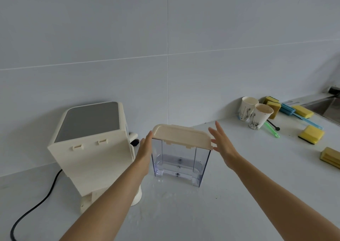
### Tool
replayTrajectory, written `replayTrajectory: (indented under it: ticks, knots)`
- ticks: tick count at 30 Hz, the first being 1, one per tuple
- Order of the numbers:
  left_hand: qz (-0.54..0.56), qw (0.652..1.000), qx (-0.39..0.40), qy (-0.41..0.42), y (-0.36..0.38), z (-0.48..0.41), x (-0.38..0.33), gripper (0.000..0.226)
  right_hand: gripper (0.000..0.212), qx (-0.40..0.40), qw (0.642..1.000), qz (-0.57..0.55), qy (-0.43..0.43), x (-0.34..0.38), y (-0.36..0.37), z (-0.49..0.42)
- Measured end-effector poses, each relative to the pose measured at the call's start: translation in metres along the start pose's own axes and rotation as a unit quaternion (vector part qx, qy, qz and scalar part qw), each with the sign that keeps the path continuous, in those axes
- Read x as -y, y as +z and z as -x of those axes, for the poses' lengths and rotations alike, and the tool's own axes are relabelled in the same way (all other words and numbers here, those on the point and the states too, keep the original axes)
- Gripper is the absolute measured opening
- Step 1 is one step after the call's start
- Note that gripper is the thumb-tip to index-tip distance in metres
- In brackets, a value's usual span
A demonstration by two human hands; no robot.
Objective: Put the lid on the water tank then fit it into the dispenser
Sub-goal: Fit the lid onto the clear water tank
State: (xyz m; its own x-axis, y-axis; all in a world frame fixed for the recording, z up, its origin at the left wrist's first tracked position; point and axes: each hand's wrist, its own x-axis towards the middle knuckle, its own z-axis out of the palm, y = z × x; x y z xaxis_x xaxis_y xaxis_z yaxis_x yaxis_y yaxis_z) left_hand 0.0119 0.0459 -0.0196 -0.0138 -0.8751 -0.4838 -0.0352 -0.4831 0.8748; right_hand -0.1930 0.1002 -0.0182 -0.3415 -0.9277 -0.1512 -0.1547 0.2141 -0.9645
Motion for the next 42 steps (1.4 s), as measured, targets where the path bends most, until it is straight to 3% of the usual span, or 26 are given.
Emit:
replayTrajectory:
  ticks: [4,11,19,26,31,33,42]
  knots:
    - [0.016,0.999,0.027,-0.045,0.014,0.002,0.003,0.076,0.06,0.027,0.999,-0.004,0.034,0.009,0.006,-0.013]
    - [0.05,0.994,0.008,-0.098,0.023,-0.01,0.001,0.085,0.046,0.047,0.994,0.067,0.071,0.021,0.017,-0.022]
    - [0.041,0.997,-0.01,-0.063,0.028,-0.023,-0.001,0.059,0.032,0.048,0.992,0.091,0.071,0.019,0.016,-0.018]
    - [0.011,0.999,0.007,-0.041,0.023,-0.021,-0.01,0.063,0.023,0.093,0.985,0.112,0.091,0.016,0.018,-0.005]
    - [-0.045,0.999,0.026,-0.012,0.018,-0.021,-0.02,0.02,0.032,0.148,0.972,0.156,0.095,0.02,0.032,0.006]
    - [-0.058,0.998,0.039,0.001,0.018,-0.022,-0.024,0.015,0.034,0.175,0.966,0.161,0.098,0.022,0.04,0.011]
    - [-0.16,0.982,0.065,0.071,0.01,-0.015,-0.038,0.039,0.058,0.225,0.947,0.206,0.096,0.026,0.076,0.026]
